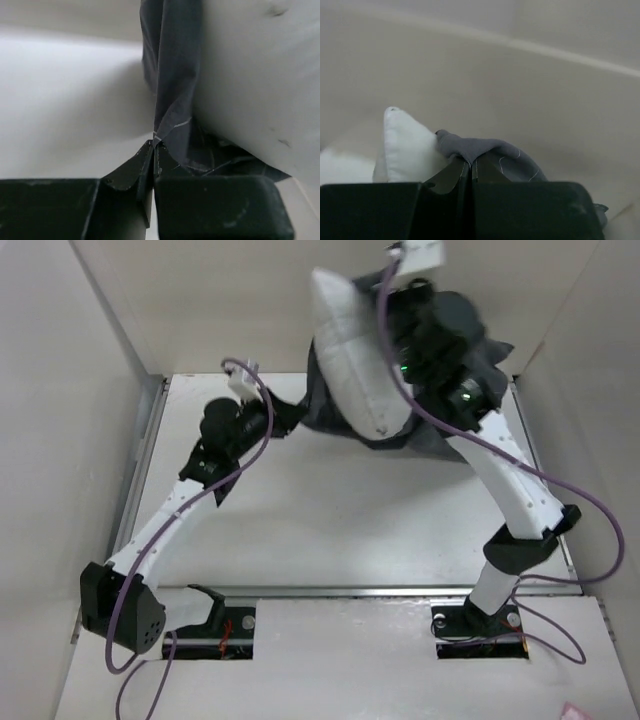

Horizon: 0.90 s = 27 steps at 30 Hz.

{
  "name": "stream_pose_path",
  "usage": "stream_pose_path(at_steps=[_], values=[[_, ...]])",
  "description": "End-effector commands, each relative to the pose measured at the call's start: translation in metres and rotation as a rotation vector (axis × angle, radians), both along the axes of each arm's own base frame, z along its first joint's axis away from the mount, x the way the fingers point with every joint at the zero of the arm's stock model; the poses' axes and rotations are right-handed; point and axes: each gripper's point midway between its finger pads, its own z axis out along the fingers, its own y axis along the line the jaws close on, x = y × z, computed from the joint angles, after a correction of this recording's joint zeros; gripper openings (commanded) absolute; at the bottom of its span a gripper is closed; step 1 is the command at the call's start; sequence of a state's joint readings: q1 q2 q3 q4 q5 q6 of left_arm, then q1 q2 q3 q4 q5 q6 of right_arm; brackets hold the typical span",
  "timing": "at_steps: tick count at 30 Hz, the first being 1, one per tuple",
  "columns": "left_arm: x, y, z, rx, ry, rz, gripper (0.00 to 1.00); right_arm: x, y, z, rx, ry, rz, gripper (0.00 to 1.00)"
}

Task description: Put the pillow into the pillowcase

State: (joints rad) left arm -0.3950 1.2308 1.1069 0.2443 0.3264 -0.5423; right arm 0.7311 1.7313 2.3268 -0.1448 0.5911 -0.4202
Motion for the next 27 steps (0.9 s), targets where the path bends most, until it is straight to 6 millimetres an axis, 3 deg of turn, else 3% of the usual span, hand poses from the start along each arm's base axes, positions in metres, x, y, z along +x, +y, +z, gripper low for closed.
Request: stream_pose_path(at_steps=[1,2,3,4,5,6,8,9,10,11,12,13,14,17,18,20,23,25,27], values=[[-0.006,0.017,-0.094,-0.058,0.206,0.114,0.0,0.005,0.119,-0.153,-0.208,0.409,0.388,0.0],[-0.014,0.019,-0.115,-0.075,0.28,0.123,0.21,0.0,0.135,-0.181,-0.231,0.49,0.465,0.05],[-0.028,0.029,-0.145,-0.059,0.356,0.158,0.39,-0.017,0.163,-0.224,-0.275,0.618,0.636,0.17],[-0.034,0.031,-0.148,-0.059,0.356,0.158,0.59,-0.022,0.175,-0.237,-0.279,0.651,0.7,0.17],[-0.041,0.044,-0.164,-0.031,0.41,0.232,0.79,-0.03,0.176,-0.254,-0.29,0.725,0.725,0.29],[-0.046,0.053,-0.167,-0.027,0.425,0.277,1.0,-0.032,0.175,-0.252,-0.25,0.745,0.697,0.33],[-0.057,0.085,-0.16,-0.001,0.414,0.42,1.0,-0.04,0.169,-0.24,-0.203,0.738,0.7,0.42],[-0.061,0.095,-0.158,0.006,0.409,0.462,1.0,-0.043,0.166,-0.234,-0.193,0.718,0.703,0.94],[-0.066,0.104,-0.158,0.016,0.409,0.499,1.0,-0.045,0.161,-0.251,-0.206,0.747,0.687,0.97],[-0.069,0.111,-0.15,0.005,0.406,0.53,1.0,-0.055,0.151,-0.233,-0.178,0.708,0.694,1.0],[-0.08,0.123,-0.149,0.022,0.415,0.568,1.0,-0.054,0.147,-0.228,-0.152,0.679,0.678,1.0],[-0.085,0.127,-0.152,0.025,0.433,0.586,1.0,-0.054,0.142,-0.249,-0.167,0.713,0.65,1.0],[-0.09,0.129,-0.153,0.019,0.447,0.59,1.0,-0.058,0.135,-0.244,-0.16,0.698,0.642,1.0],[-0.106,0.125,-0.156,-0.002,0.457,0.541,1.0,-0.067,0.128,-0.265,-0.192,0.769,0.592,1.0],[-0.11,0.121,-0.166,-0.006,0.462,0.512,1.0,-0.068,0.123,-0.275,-0.189,0.807,0.567,1.0],[-0.11,0.098,-0.161,-0.05,0.431,0.384,1.0,-0.079,0.113,-0.299,-0.218,0.869,0.485,1.0],[-0.113,0.069,-0.17,-0.054,0.425,0.211,0.91,-0.086,0.091,-0.302,-0.195,0.858,0.352,0.95],[-0.114,0.062,-0.183,-0.029,0.454,0.184,0.84,-0.098,0.087,-0.305,-0.116,0.904,0.358,0.9],[-0.12,0.051,-0.194,0.013,0.483,0.134,0.76,-0.123,0.093,-0.333,-0.14,1.0,0.442,0.84]])
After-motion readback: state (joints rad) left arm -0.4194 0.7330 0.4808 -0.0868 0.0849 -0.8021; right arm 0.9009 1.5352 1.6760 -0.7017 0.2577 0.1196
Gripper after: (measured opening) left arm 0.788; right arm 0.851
